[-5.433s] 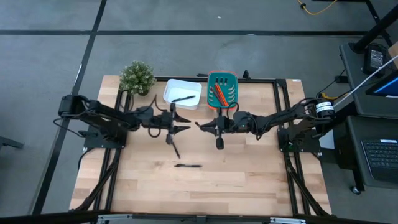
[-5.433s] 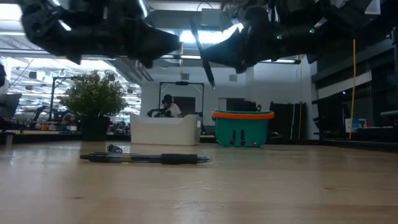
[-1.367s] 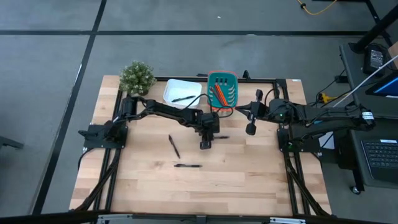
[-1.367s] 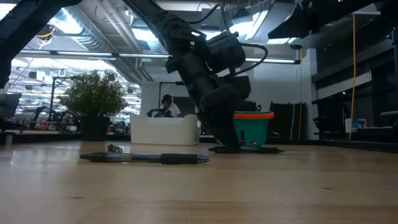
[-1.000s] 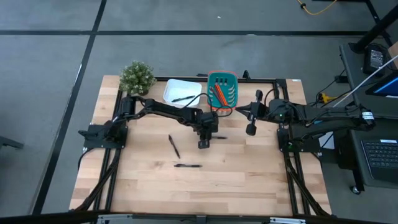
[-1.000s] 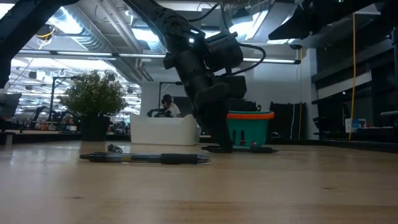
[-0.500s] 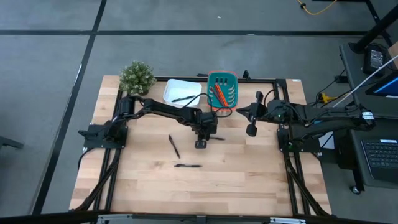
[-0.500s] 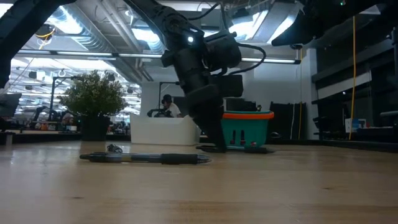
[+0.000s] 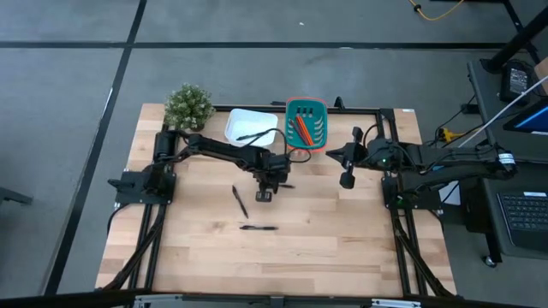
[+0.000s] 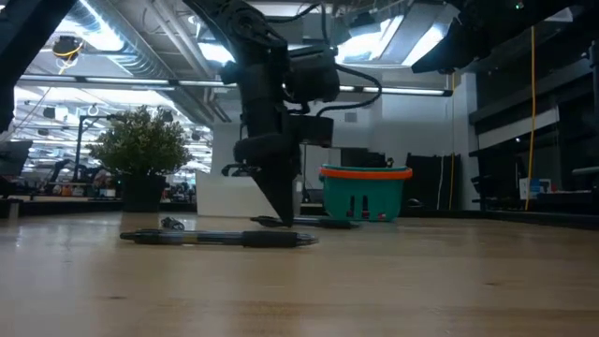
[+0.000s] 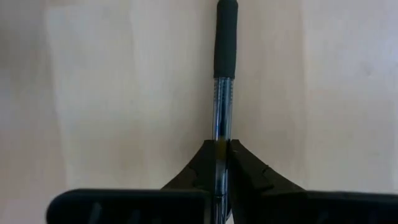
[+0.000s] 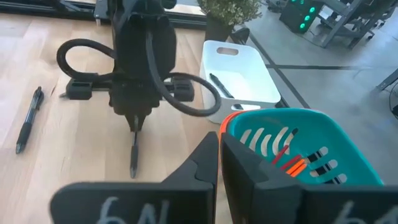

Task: Sort pens & pencils
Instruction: Put the top right black pen into the white bin

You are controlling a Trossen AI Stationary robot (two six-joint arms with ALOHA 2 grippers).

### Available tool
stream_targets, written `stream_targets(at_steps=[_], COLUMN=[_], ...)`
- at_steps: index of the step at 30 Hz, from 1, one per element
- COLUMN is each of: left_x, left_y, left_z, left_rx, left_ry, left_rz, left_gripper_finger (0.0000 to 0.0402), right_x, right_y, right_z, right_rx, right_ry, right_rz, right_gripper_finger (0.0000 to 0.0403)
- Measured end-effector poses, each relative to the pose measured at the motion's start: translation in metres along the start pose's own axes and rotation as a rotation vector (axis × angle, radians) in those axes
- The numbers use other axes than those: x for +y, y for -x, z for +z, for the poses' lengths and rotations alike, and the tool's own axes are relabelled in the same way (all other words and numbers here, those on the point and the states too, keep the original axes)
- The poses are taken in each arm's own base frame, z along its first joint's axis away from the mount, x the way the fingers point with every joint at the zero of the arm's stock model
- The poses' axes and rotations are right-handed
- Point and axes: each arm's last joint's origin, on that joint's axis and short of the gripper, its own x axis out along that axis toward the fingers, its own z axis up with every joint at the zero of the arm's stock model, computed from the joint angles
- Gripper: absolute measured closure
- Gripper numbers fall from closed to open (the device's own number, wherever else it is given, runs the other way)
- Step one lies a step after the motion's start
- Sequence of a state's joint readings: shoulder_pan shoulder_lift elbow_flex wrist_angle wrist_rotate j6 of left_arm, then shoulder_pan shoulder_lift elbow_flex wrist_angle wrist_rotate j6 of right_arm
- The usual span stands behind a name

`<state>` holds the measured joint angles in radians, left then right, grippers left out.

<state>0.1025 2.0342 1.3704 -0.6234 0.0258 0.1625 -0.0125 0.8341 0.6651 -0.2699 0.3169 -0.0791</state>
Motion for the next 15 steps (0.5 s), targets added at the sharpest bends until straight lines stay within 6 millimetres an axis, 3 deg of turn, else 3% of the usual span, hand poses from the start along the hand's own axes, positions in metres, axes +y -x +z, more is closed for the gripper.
stream_targets(at_steps=[9,15], left_x=[-0.004,-0.006], left_y=[0.015,0.042], left_z=[-0.025,-0.037], left_rx=[0.007,-0.172], left_ry=[0.041,0.066], left_rz=[0.08,0.121], left_gripper_finger=[0.0391,0.0397], right_x=[0.001,0.001], right_y=[0.0,0.0], right_z=[0.0,0.0], right_rx=[-0.004,-0.003], right_ry=[-0.001,-0.016], right_rz=[0.001,0.0], right_gripper_finger=[0.0382,0.0382])
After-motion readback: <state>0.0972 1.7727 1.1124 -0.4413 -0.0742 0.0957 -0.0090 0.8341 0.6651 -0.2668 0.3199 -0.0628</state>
